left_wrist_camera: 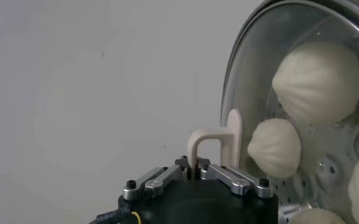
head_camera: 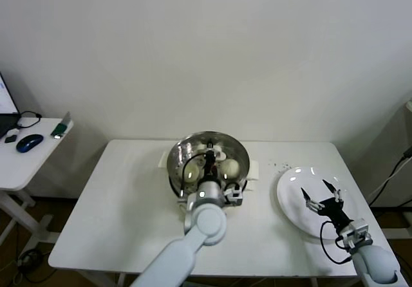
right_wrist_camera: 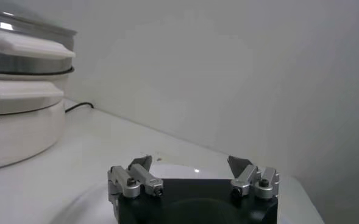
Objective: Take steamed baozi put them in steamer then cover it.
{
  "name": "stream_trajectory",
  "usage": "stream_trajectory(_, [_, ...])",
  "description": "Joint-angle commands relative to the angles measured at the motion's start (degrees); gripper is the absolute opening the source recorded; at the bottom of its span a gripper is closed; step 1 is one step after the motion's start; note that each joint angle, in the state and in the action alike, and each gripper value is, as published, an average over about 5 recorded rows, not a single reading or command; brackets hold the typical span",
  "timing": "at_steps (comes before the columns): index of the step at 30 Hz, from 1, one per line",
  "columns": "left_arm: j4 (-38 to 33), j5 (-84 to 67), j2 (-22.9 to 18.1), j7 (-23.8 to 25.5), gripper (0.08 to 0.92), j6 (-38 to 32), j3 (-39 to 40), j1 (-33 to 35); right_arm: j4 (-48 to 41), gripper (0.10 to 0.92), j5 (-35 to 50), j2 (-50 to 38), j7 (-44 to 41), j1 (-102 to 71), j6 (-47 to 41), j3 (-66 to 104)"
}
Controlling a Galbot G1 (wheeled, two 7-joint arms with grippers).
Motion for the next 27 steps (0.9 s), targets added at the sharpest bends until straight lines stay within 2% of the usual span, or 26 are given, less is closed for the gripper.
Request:
stream_trajectory(1, [0.14, -1.34, 0.47, 0.25, 0.150, 2.75, 0.05, 0.26, 0.00, 0.823, -0.31, 0.11, -0.25, -0.05, 0.07, 0.07])
stream_trajectory(6, [-0.65, -1.93, 1.00, 0.69, 0.153, 2.75, -0.07, 0.66, 0.07, 0.823, -0.39, 0.03, -0.39, 0.01, 0.01, 0.09])
stream_trajectory(9, [-2.05, -2.27, 1.51, 0.74, 0.199, 2.75, -0.21, 0.99, 0.17, 0.823, -0.34, 0.00, -0.43, 0.00, -0.22, 0.17])
stream_trajectory(16, [-8.99, -3.78, 3.23, 1.43, 0.396, 2.75, -0.06, 2.84, 1.18, 0.823, -0.36, -0.02, -0.47, -0.31, -3.06, 0.58])
stream_trajectory(27, [-22.21, -7.32, 7.71, 1.06, 0.717, 2.75, -0.93, 9.55, 2.16, 0.823, -0.49, -0.15, 0.17, -0.38, -8.65, 1.49])
